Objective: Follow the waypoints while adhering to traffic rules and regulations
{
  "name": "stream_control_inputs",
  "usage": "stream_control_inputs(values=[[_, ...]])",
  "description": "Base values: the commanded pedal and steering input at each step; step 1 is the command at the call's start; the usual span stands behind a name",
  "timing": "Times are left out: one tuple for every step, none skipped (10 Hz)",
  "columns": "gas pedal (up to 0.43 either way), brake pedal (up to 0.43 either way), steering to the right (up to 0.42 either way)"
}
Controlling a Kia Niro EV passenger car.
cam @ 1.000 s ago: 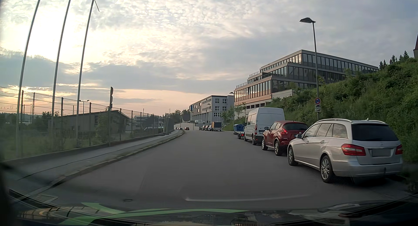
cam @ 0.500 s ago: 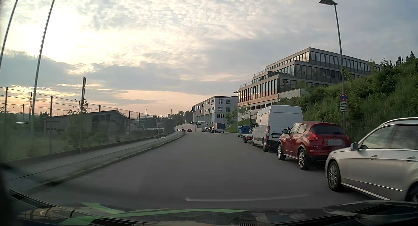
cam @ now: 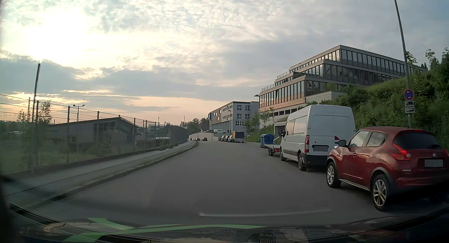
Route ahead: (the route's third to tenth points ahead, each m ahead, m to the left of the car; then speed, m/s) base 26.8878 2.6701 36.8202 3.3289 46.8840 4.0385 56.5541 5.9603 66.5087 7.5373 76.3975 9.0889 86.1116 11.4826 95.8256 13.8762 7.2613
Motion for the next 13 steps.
stream_control_inputs(values=[[0.118,0.000,-0.013],[0.118,0.000,-0.016],[0.118,0.000,-0.017],[0.118,0.000,-0.018],[0.118,0.000,-0.018],[0.118,0.000,-0.017],[0.118,0.000,-0.017],[0.118,0.000,-0.014],[0.118,0.000,-0.012],[0.098,0.000,-0.011],[0.059,0.000,-0.012],[0.039,0.000,-0.011],[0.039,0.000,-0.012]])
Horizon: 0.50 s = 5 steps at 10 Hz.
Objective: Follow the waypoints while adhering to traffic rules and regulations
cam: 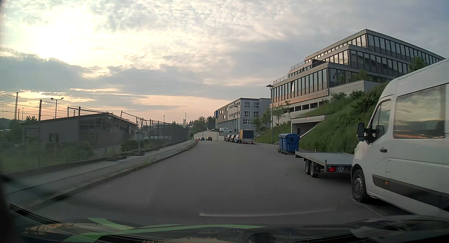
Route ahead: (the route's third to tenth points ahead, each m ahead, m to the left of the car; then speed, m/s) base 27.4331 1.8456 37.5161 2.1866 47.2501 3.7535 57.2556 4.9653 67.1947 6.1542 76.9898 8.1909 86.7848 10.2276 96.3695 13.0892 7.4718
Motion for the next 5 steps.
stream_control_inputs(values=[[0.039,0.000,-0.012],[0.047,0.000,-0.012],[0.047,0.000,-0.012],[0.047,0.000,-0.011],[0.047,0.000,-0.011]])
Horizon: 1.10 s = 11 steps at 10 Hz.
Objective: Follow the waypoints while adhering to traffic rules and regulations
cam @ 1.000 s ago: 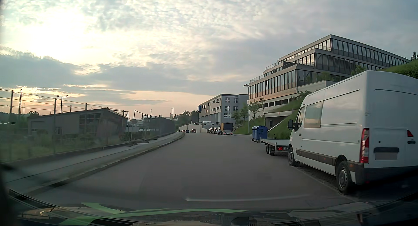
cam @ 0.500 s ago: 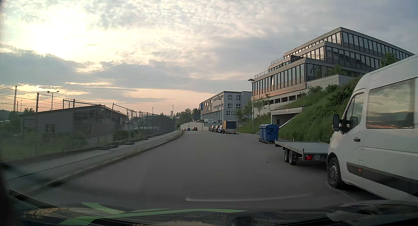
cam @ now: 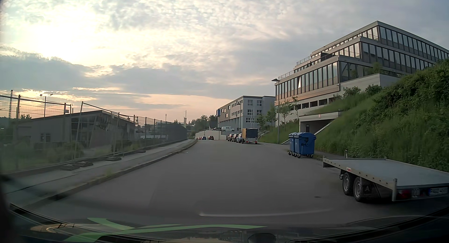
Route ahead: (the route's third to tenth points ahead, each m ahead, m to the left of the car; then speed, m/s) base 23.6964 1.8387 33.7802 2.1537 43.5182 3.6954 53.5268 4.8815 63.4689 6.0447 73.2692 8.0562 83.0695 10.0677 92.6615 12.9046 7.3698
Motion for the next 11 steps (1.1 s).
stream_control_inputs(values=[[0.047,0.000,-0.010],[0.047,0.000,-0.010],[0.059,0.000,-0.010],[0.059,0.000,-0.010],[0.067,0.000,-0.010],[0.067,0.000,-0.010],[0.067,0.000,-0.010],[0.067,0.000,-0.010],[0.067,0.000,-0.010],[0.067,0.000,-0.010],[0.067,0.000,-0.010]])
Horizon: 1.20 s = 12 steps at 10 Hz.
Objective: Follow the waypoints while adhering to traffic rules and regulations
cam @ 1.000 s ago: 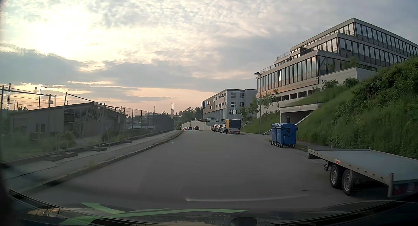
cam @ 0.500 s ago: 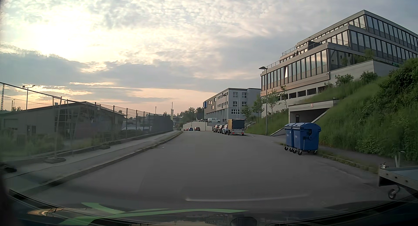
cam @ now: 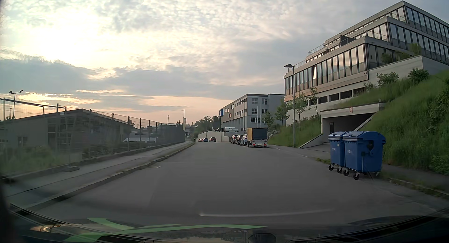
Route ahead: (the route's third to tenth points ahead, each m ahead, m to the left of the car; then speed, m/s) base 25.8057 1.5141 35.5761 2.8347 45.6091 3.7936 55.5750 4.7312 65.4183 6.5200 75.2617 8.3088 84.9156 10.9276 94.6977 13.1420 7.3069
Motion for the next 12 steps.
stream_control_inputs(values=[[0.067,0.000,-0.010],[0.067,0.000,-0.010],[0.067,0.000,-0.010],[0.067,0.000,-0.010],[0.067,0.000,-0.010],[0.067,0.000,-0.010],[0.067,0.000,-0.010],[0.067,0.000,-0.011],[0.067,0.000,-0.012],[0.079,0.000,-0.014],[0.079,0.000,-0.014],[0.087,0.000,-0.014]])
